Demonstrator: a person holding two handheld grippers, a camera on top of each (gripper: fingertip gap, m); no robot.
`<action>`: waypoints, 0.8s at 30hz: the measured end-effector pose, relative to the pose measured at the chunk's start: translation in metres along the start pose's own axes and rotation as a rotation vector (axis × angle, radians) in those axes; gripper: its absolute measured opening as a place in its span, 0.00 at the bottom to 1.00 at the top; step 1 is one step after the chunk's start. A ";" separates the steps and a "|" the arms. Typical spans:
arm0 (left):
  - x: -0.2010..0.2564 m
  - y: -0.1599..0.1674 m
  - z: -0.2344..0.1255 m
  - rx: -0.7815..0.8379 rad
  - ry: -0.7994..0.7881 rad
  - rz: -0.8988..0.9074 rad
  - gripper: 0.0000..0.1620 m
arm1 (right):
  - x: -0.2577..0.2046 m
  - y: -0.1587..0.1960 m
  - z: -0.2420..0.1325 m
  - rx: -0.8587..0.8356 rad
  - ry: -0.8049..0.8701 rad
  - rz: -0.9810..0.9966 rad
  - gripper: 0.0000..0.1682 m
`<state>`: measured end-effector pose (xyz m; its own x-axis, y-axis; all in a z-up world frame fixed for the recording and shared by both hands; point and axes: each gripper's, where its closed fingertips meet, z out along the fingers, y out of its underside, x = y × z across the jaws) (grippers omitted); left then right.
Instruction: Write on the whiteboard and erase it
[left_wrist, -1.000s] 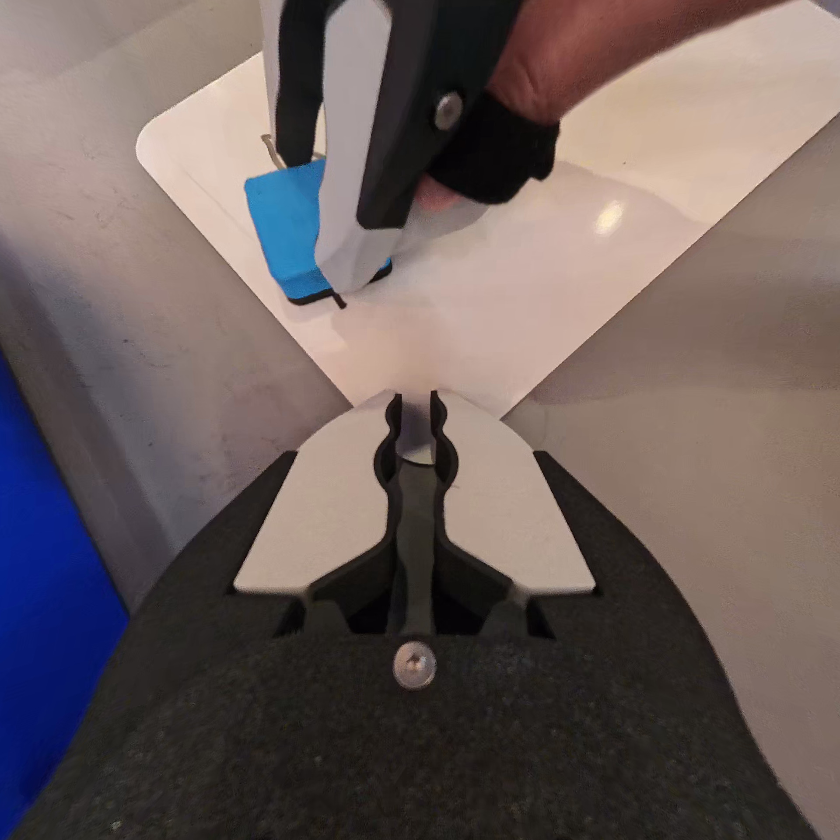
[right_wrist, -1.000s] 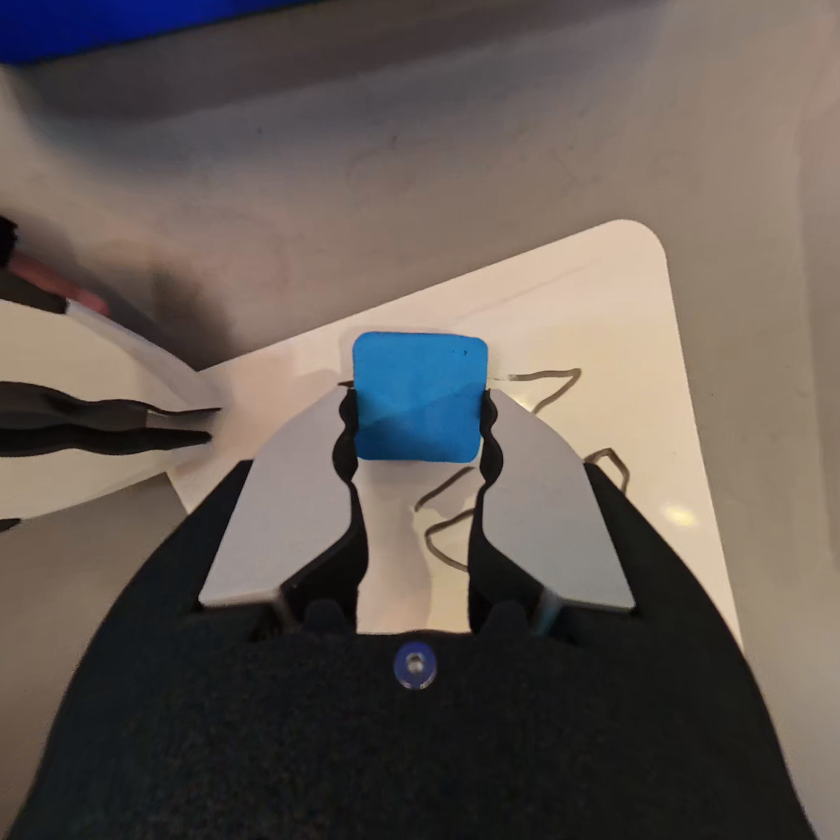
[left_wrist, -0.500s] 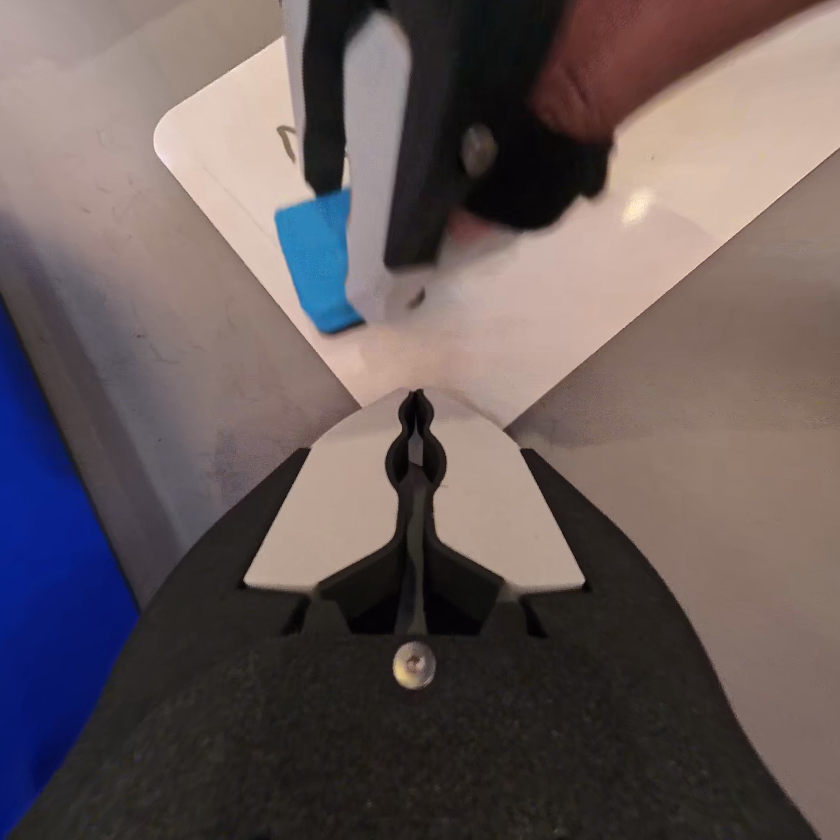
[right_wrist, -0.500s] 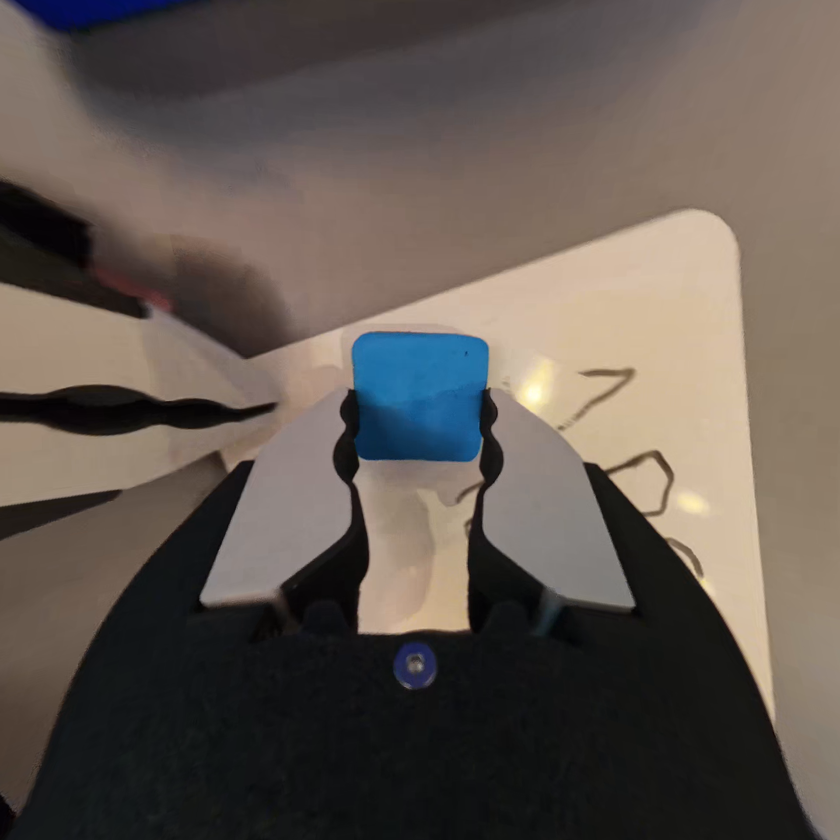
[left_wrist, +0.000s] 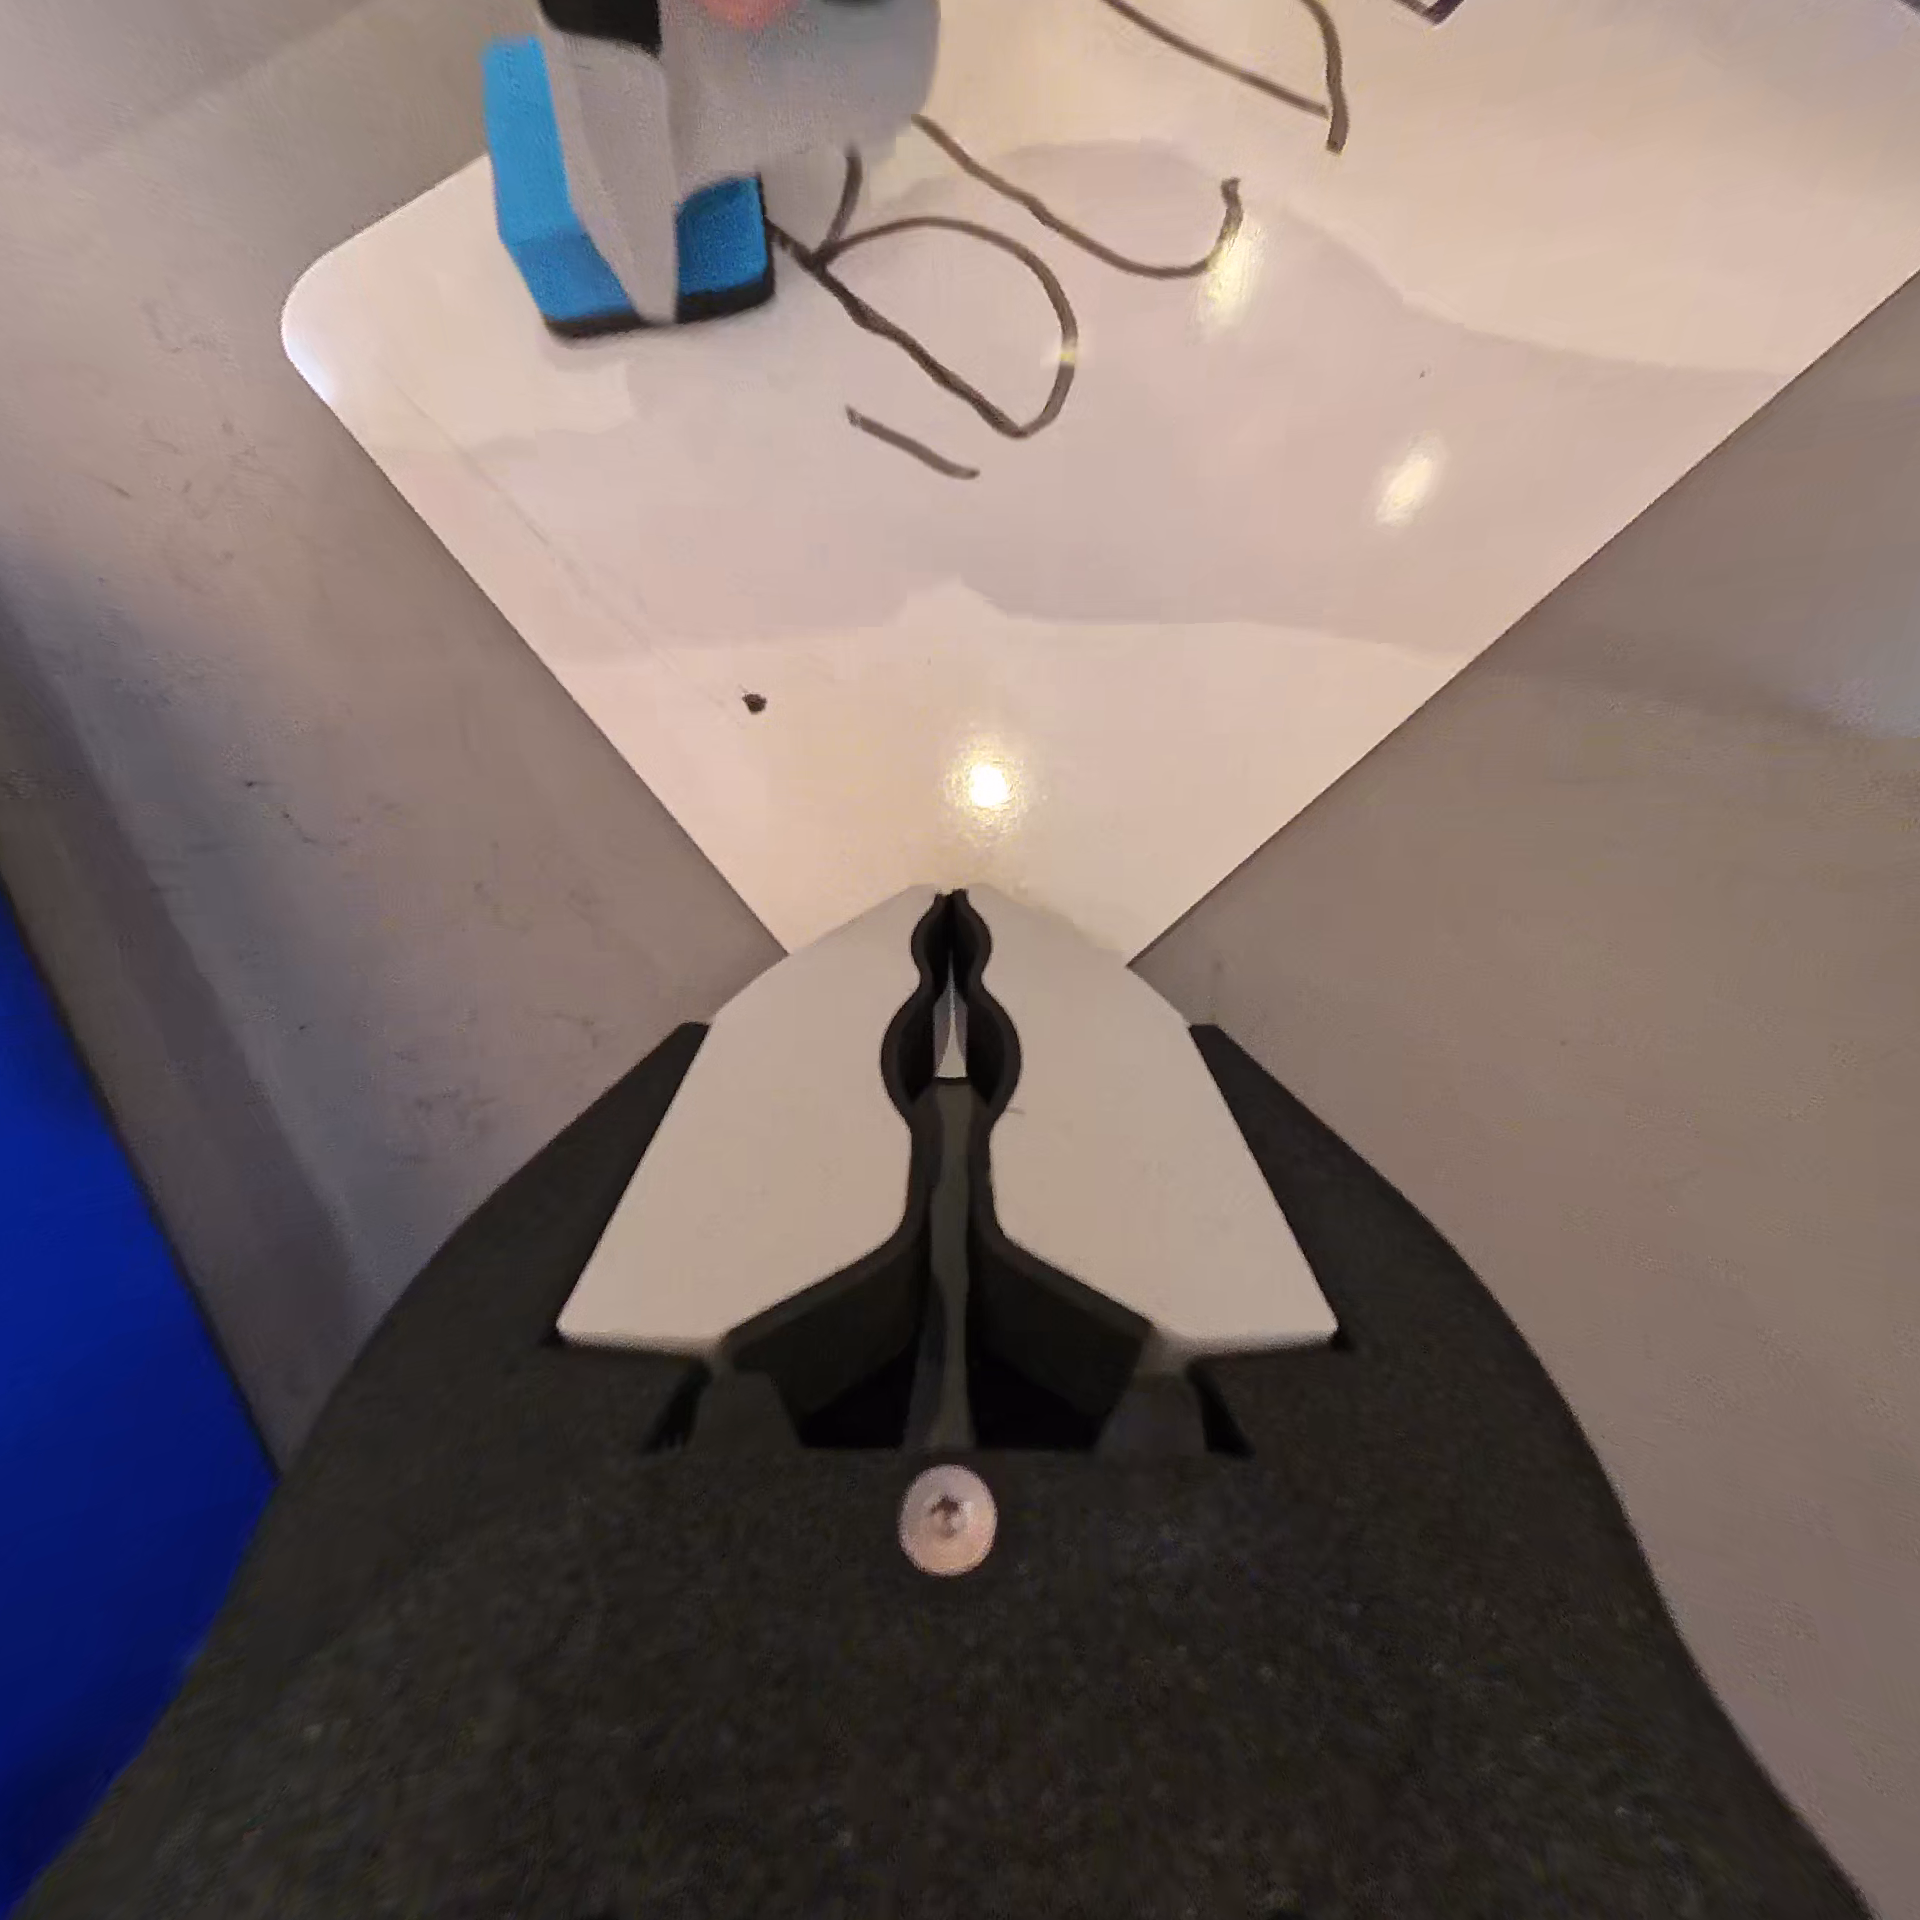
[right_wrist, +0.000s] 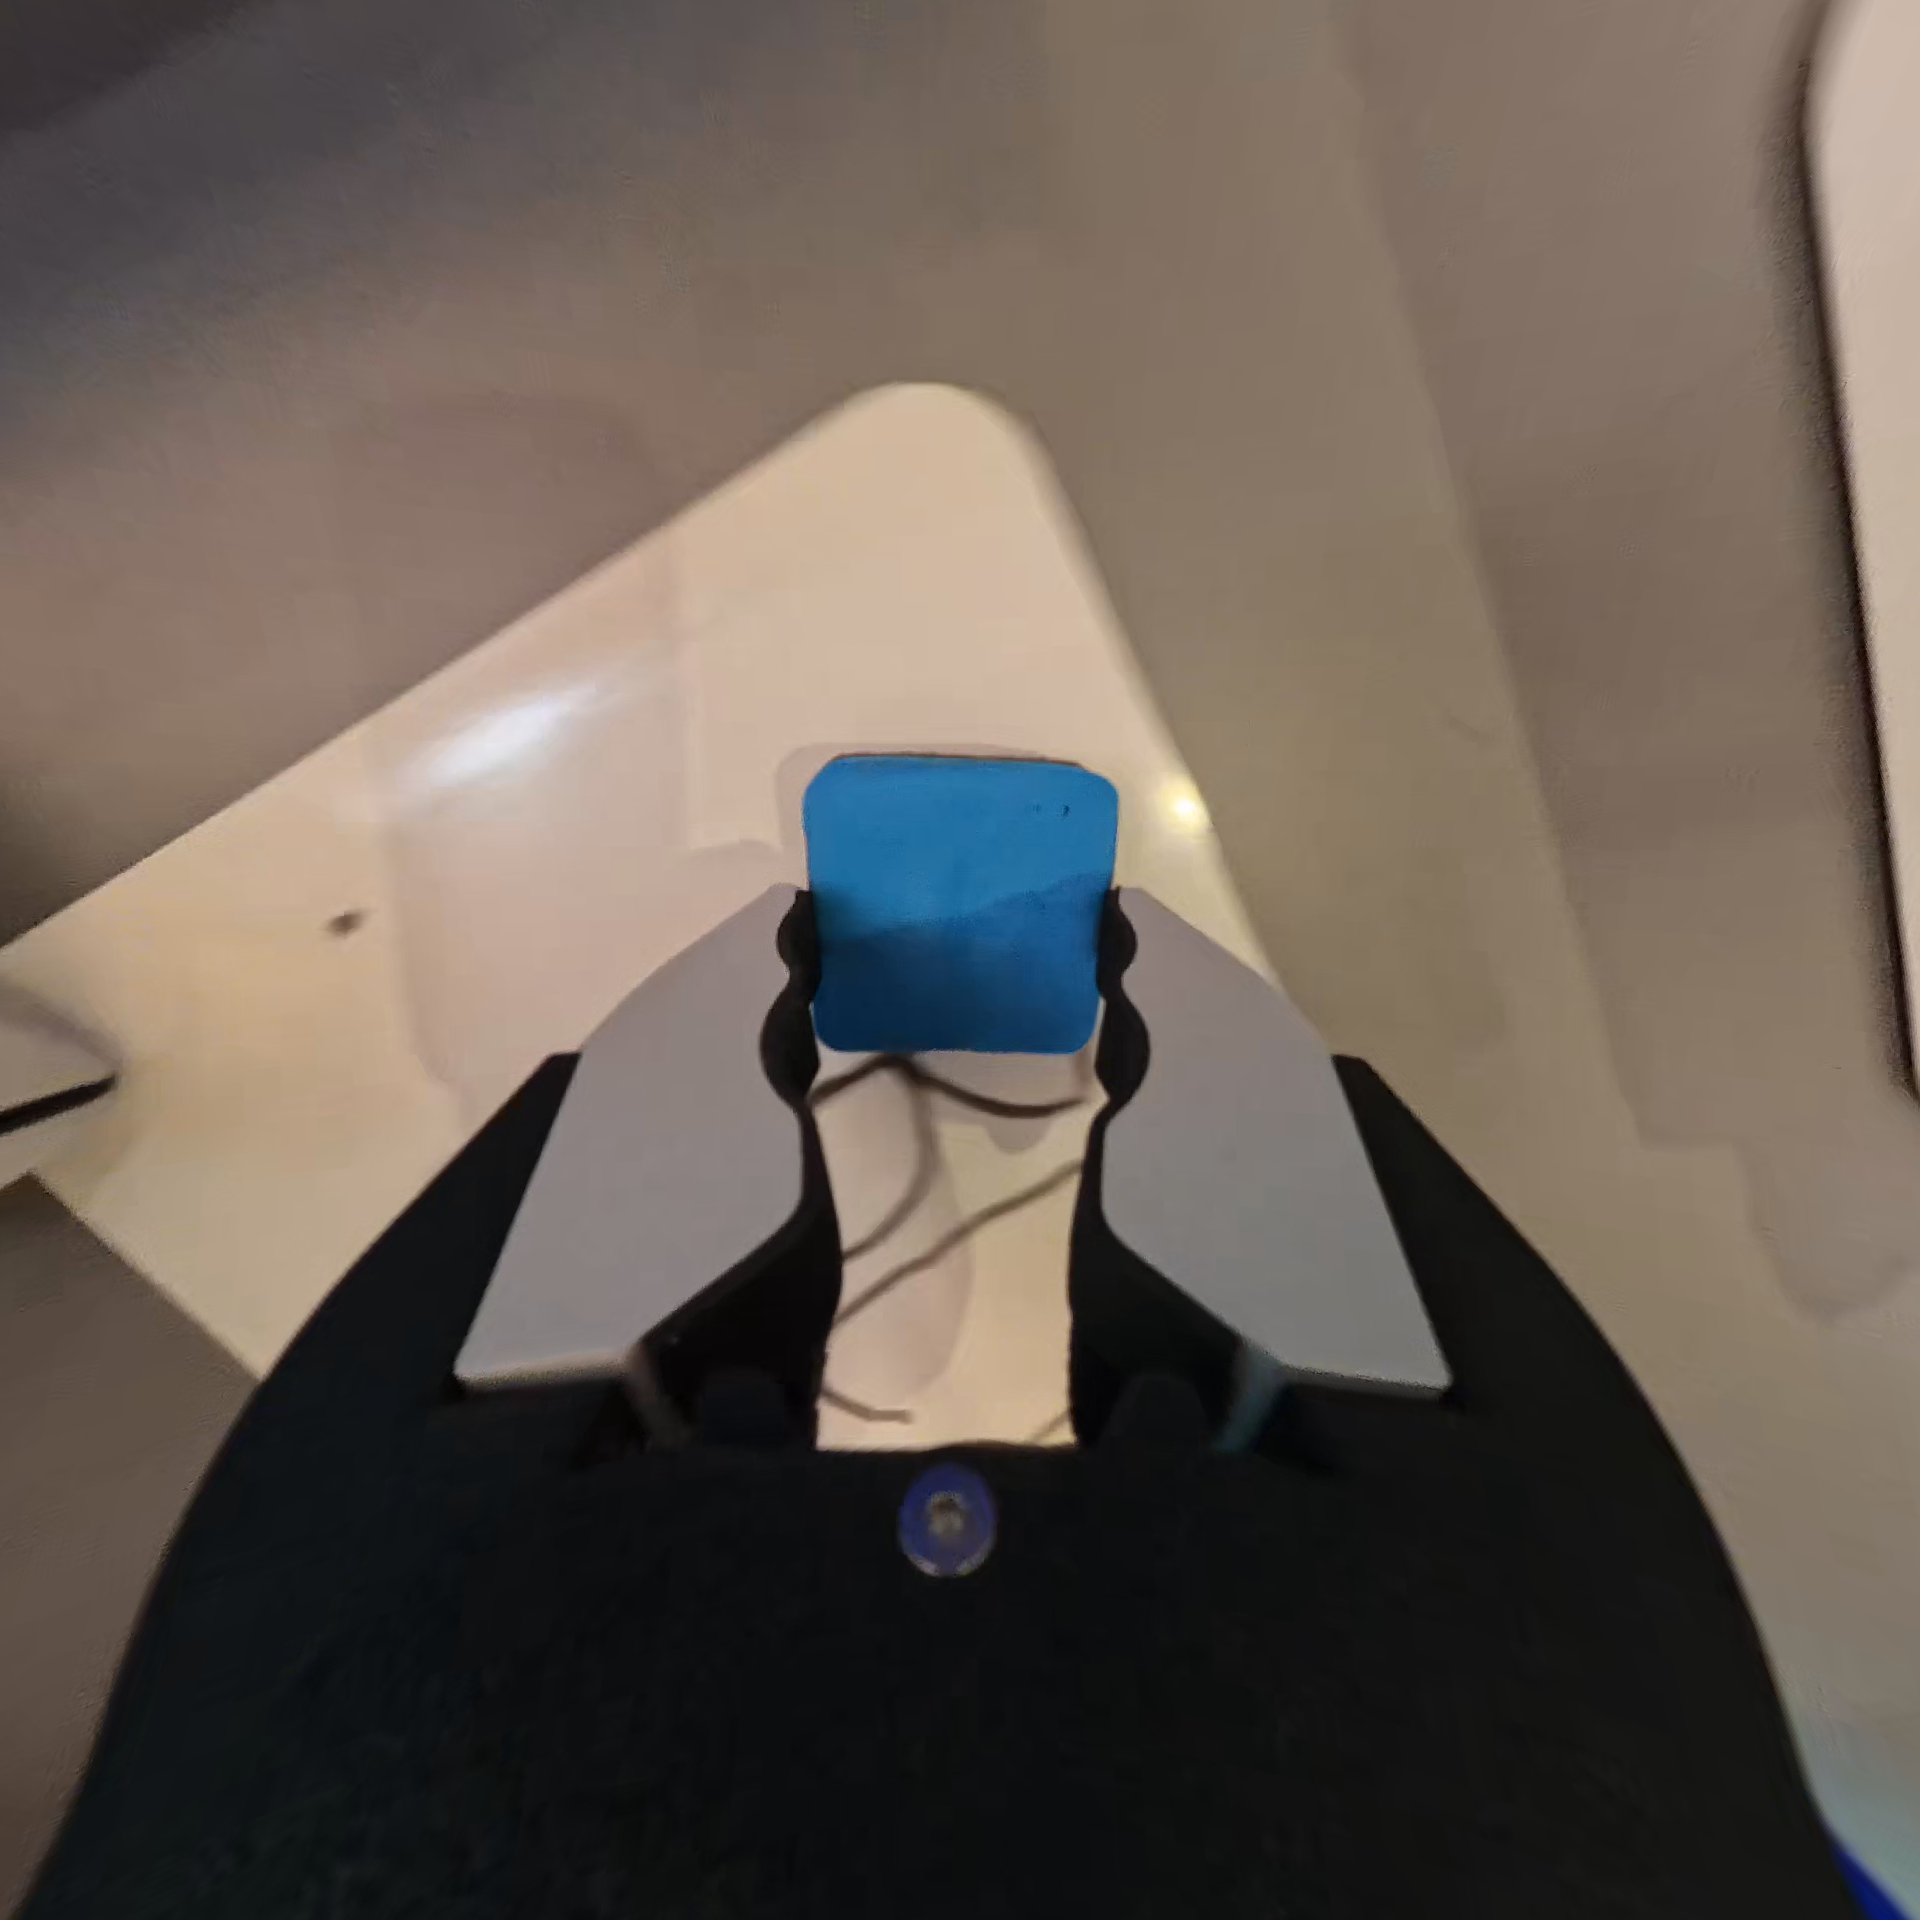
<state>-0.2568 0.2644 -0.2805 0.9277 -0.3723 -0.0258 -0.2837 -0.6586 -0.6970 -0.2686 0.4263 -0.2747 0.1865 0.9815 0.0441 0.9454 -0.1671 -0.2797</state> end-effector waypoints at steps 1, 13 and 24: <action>0.000 0.000 0.000 0.001 0.008 -0.006 0.00 | -0.025 0.000 -0.001 0.010 -0.019 -0.079 0.31; 0.000 0.000 0.000 0.003 0.011 -0.004 0.00 | -0.094 0.024 -0.011 0.012 -0.038 -0.211 0.30; 0.001 0.000 0.000 0.004 0.011 0.003 0.00 | -0.031 0.069 -0.020 -0.022 0.023 0.017 0.30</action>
<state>-0.2562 0.2637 -0.2805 0.9242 -0.3814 -0.0201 -0.2855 -0.6550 -0.6996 -0.2035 0.3828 -0.2760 0.2083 0.9761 0.0615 0.9476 -0.1858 -0.2598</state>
